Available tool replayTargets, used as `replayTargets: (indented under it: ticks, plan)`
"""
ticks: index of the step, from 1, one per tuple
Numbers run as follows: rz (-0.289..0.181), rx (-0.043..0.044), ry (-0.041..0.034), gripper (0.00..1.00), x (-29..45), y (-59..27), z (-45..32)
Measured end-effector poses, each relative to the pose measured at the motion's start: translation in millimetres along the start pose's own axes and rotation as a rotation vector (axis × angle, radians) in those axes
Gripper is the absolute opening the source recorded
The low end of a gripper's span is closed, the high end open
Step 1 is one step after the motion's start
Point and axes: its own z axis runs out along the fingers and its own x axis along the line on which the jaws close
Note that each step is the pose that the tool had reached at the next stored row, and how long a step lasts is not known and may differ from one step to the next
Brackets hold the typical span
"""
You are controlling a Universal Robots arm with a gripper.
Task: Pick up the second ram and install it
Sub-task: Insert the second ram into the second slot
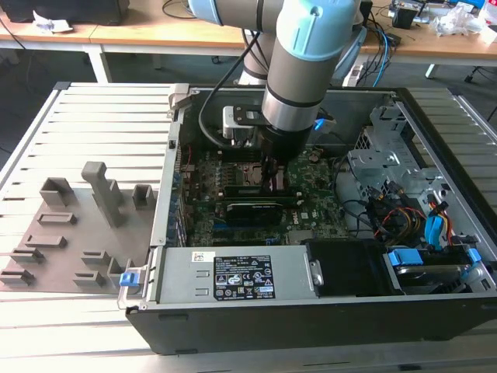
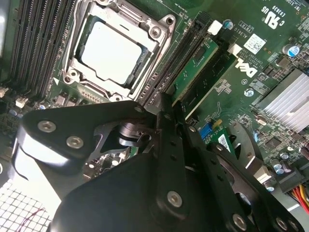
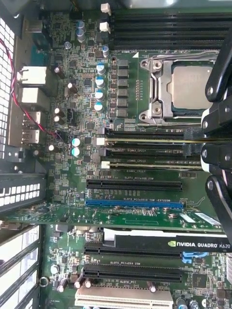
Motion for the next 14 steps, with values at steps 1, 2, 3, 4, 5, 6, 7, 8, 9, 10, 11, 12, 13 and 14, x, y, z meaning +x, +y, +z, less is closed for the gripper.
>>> replayTargets:
  ticks: [1,2,3,4,5,6,7,8,9,10,11,12,13,14]
  plan:
    - [0.000,0.0000,-0.0016,0.14,-0.1,0.0,0.2]
    - [0.000,0.0000,-0.0018,0.14,-0.1,0.0,0.2]
    - [0.000,-0.0001,-0.0017,0.14,0.0,0.0,0.4]
    - [0.000,0.0000,-0.0018,0.14,0.0,0.0,0.6]
    - [0.000,-0.0002,-0.0018,0.14,0.0,-0.9,1.0]
    - [0.000,-0.0003,-0.0016,0.14,0.1,-1.3,1.0]
    - [0.000,-0.0002,-0.0016,0.14,0.1,-1.5,1.0]
    - [0.000,-0.0002,-0.0016,0.14,0.1,-1.6,1.1]
    - [0.000,0.0000,-0.0017,0.14,0.1,-1.8,1.2]
    - [0.000,0.0000,-0.0018,0.14,0.1,-1.8,1.2]
    - [0.000,0.0002,-0.0021,0.14,0.1,-1.8,1.6]
    - [0.000,0.0000,-0.0018,0.14,0.2,-1.9,3.0]
    - [0.000,-0.0001,-0.0016,0.14,0.3,-1.9,4.0]
    - [0.000,-0.0001,-0.0015,0.14,0.3,-2.0,4.0]
